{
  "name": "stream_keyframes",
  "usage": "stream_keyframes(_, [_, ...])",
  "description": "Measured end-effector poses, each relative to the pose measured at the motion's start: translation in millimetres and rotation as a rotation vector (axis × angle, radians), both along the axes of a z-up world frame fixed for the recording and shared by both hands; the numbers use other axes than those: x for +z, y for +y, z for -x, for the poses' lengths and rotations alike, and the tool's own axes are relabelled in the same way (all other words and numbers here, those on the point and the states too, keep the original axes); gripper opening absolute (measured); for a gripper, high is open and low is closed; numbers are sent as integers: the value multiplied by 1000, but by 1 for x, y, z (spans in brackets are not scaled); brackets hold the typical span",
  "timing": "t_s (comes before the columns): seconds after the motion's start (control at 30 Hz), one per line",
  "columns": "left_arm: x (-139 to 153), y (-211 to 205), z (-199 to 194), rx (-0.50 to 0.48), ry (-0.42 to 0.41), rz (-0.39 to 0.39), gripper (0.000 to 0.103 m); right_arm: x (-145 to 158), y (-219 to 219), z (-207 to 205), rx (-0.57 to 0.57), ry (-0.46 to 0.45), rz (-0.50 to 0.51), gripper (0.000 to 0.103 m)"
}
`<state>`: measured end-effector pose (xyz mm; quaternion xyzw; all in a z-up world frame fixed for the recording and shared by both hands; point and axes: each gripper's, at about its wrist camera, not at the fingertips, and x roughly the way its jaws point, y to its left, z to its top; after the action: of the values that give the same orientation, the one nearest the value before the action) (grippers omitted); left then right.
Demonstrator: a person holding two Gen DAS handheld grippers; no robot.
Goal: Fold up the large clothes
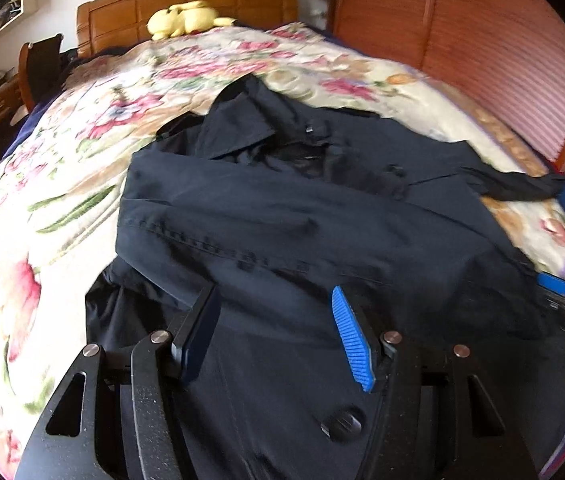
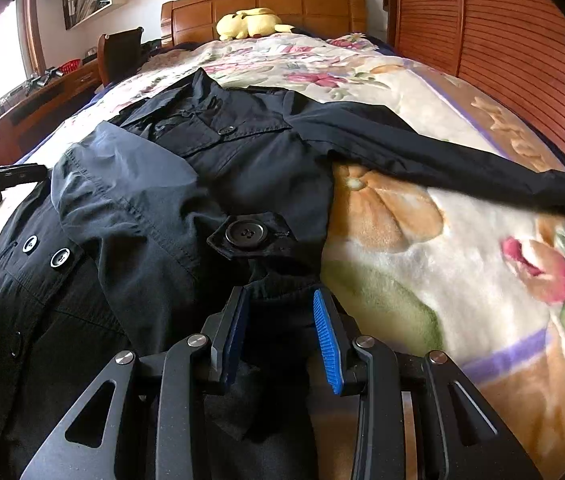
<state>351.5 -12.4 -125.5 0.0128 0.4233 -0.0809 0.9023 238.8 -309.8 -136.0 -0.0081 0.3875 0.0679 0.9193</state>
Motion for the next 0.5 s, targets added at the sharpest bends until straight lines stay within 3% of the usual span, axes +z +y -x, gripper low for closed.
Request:
stream_keyframes(0.33, [-45,17,-20,63,72,-125,59,6,-8,8,-11,-21,-29,35])
stream_keyframes(0.5, [-48,32,-14,69,51,-79,59,32,-14,26,-20,-87,-4,35])
